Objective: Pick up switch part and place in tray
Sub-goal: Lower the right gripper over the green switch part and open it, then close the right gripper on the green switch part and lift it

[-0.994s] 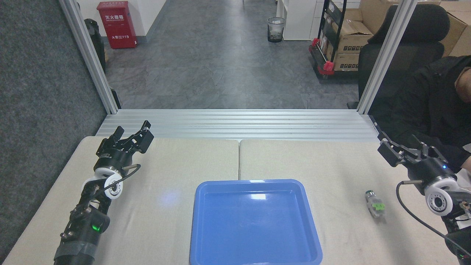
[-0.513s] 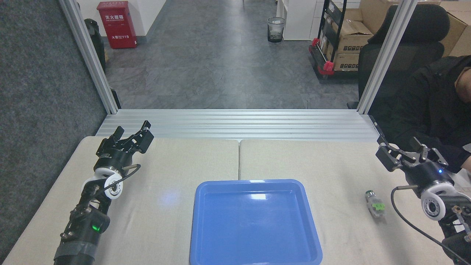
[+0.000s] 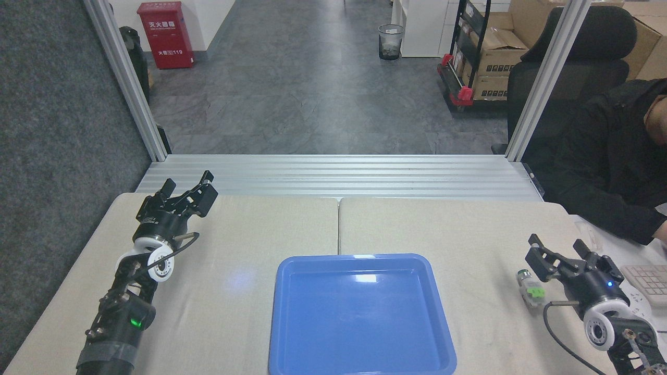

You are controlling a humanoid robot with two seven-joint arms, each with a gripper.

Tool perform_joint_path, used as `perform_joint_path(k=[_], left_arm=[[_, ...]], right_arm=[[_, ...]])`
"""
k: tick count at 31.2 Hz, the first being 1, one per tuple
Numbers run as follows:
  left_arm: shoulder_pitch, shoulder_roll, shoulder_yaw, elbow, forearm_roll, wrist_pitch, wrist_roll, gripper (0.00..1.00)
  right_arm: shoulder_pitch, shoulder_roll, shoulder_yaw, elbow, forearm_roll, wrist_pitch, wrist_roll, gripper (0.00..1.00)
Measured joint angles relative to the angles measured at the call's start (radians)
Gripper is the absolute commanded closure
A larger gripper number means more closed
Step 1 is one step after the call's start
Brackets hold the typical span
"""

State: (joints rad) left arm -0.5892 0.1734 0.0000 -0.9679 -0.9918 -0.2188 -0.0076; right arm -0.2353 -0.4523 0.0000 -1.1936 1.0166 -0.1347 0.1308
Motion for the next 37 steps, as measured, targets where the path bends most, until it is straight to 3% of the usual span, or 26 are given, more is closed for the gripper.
perform_joint_path(k=[14, 37], left_arm=[[0.000, 0.000, 0.000, 0.000, 0.000, 0.000, 0.000, 0.00], [0.000, 0.000, 0.000, 0.000, 0.000, 0.000, 0.000, 0.00]], right_arm=[[0.035, 0.020, 0.028, 0.076, 0.057, 0.038, 0.001, 0.01], [0.030, 0.028, 0.084, 0.150, 0.076, 0.056, 0.007, 0.02]])
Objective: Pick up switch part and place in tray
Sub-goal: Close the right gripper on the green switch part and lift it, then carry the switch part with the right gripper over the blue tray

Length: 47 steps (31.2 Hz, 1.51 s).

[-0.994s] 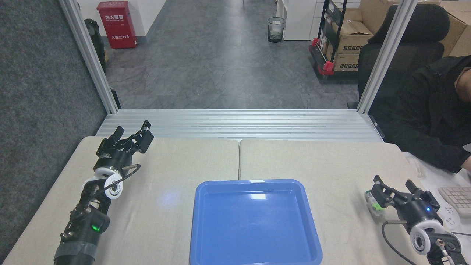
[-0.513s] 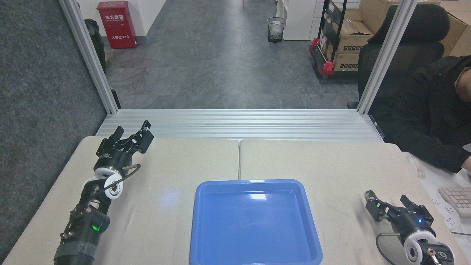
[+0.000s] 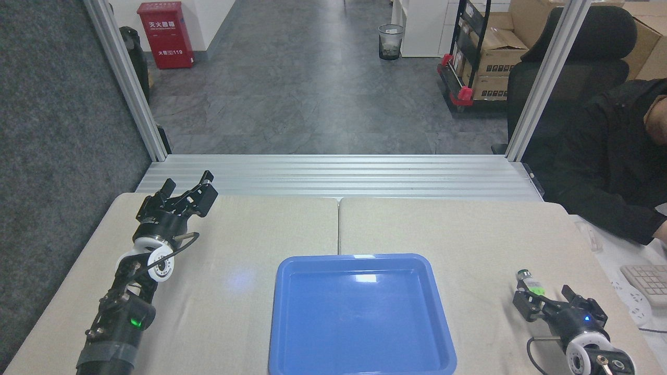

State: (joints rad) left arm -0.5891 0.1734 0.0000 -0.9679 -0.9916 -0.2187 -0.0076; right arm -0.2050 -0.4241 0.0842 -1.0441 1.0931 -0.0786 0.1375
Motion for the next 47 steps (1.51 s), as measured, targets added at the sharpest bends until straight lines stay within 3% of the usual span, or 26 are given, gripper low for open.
perform_joint_path(k=[9, 14, 19, 22, 24, 36, 47], left_arm=[[0.000, 0.000, 0.000, 0.000, 0.000, 0.000, 0.000, 0.00], [0.000, 0.000, 0.000, 0.000, 0.000, 0.000, 0.000, 0.00], [0.000, 0.000, 0.000, 0.000, 0.000, 0.000, 0.000, 0.00], [0.000, 0.000, 0.000, 0.000, 0.000, 0.000, 0.000, 0.00], [0.000, 0.000, 0.000, 0.000, 0.000, 0.000, 0.000, 0.00], [0.000, 0.000, 0.000, 0.000, 0.000, 0.002, 0.000, 0.00], [0.000, 0.000, 0.000, 0.000, 0.000, 0.000, 0.000, 0.00]], right_arm=[[-0.002, 0.002, 0.022, 0.031, 0.000, 0.020, 0.001, 0.03], [-0.009, 0.003, 0.030, 0.042, -0.003, 0.021, 0.001, 0.30], [-0.012, 0.004, 0.034, 0.048, -0.010, 0.012, -0.003, 0.33], [-0.013, 0.005, 0.035, 0.051, -0.014, 0.005, -0.005, 0.56], [-0.013, 0.007, 0.036, 0.051, -0.018, -0.003, -0.006, 0.99], [-0.008, 0.017, 0.037, 0.021, -0.037, -0.076, -0.094, 1.00], [0.009, 0.001, 0.056, -0.139, -0.040, -0.221, -0.096, 1.00]])
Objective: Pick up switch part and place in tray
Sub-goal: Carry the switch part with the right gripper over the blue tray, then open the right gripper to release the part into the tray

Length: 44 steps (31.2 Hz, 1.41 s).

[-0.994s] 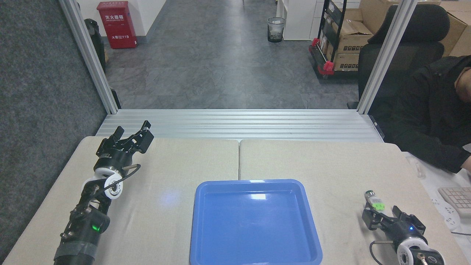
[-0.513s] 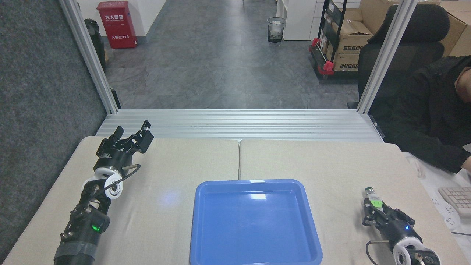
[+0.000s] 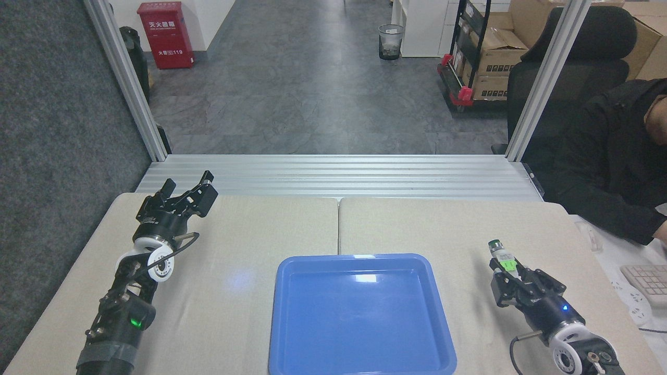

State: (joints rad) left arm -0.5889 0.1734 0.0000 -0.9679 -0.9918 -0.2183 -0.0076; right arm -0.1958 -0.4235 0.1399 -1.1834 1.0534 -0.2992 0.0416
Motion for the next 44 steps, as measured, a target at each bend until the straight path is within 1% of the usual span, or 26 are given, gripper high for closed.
perform_joint_path(k=[6, 14, 22, 31, 34, 35, 36, 37, 39, 44], left_arm=[[0.000, 0.000, 0.000, 0.000, 0.000, -0.001, 0.000, 0.00], [0.000, 0.000, 0.000, 0.000, 0.000, -0.001, 0.000, 0.00], [0.000, 0.000, 0.000, 0.000, 0.000, -0.001, 0.000, 0.00], [0.000, 0.000, 0.000, 0.000, 0.000, -0.001, 0.000, 0.00], [0.000, 0.000, 0.000, 0.000, 0.000, -0.001, 0.000, 0.00], [0.000, 0.000, 0.000, 0.000, 0.000, -0.001, 0.000, 0.00], [0.000, 0.000, 0.000, 0.000, 0.000, -0.001, 0.000, 0.00], [0.000, 0.000, 0.000, 0.000, 0.000, -0.001, 0.000, 0.00], [0.000, 0.000, 0.000, 0.000, 0.000, -0.001, 0.000, 0.00], [0.000, 0.000, 0.000, 0.000, 0.000, -0.001, 0.000, 0.00]], right_arm=[[0.008, -0.006, 0.039, -0.093, 0.001, -0.053, 0.015, 1.00], [0.014, -0.007, 0.102, -0.189, 0.005, -0.078, 0.020, 1.00], [0.048, 0.014, 0.188, -0.215, 0.022, -0.062, 0.024, 1.00], [0.057, 0.042, 0.233, -0.224, 0.032, -0.047, 0.038, 1.00], [0.053, 0.053, 0.243, -0.223, 0.033, -0.033, 0.051, 0.79], [0.052, 0.057, 0.245, -0.221, 0.034, -0.026, 0.057, 0.70], [0.051, 0.061, 0.247, -0.220, 0.034, -0.020, 0.062, 0.57], [0.050, 0.065, 0.249, -0.219, 0.034, -0.014, 0.067, 0.48], [0.049, 0.073, 0.253, -0.215, 0.031, -0.007, 0.076, 0.45], [0.047, 0.093, 0.260, -0.209, 0.026, 0.002, 0.086, 0.44]])
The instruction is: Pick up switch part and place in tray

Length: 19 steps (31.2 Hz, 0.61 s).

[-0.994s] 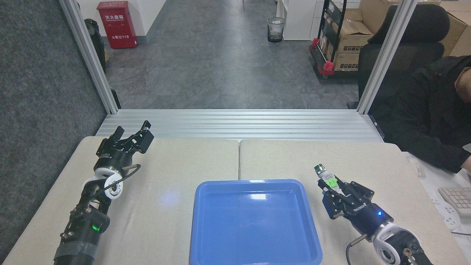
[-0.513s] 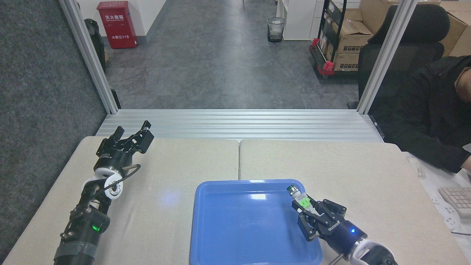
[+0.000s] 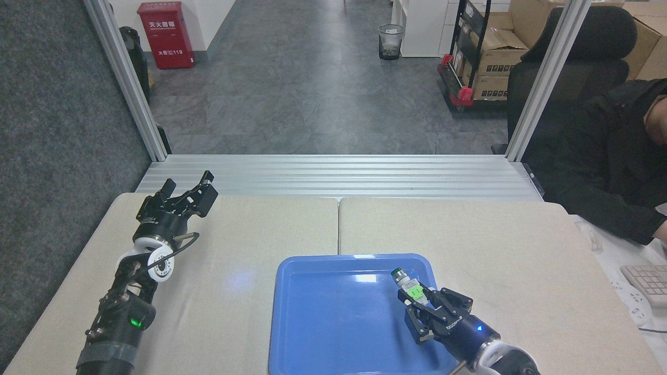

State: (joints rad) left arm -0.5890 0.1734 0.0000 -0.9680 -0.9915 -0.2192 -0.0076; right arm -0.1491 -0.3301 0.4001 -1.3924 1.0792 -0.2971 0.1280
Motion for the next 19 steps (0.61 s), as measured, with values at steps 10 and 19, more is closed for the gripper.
perform_joint_path(k=[10, 19], left_arm=[[0.000, 0.000, 0.000, 0.000, 0.000, 0.000, 0.000, 0.00], [0.000, 0.000, 0.000, 0.000, 0.000, 0.000, 0.000, 0.00]], right_arm=[[-0.003, 0.030, -0.013, 0.006, -0.017, 0.011, 0.005, 0.25], [-0.062, 0.025, -0.114, 0.006, -0.092, 0.002, 0.012, 0.24]])
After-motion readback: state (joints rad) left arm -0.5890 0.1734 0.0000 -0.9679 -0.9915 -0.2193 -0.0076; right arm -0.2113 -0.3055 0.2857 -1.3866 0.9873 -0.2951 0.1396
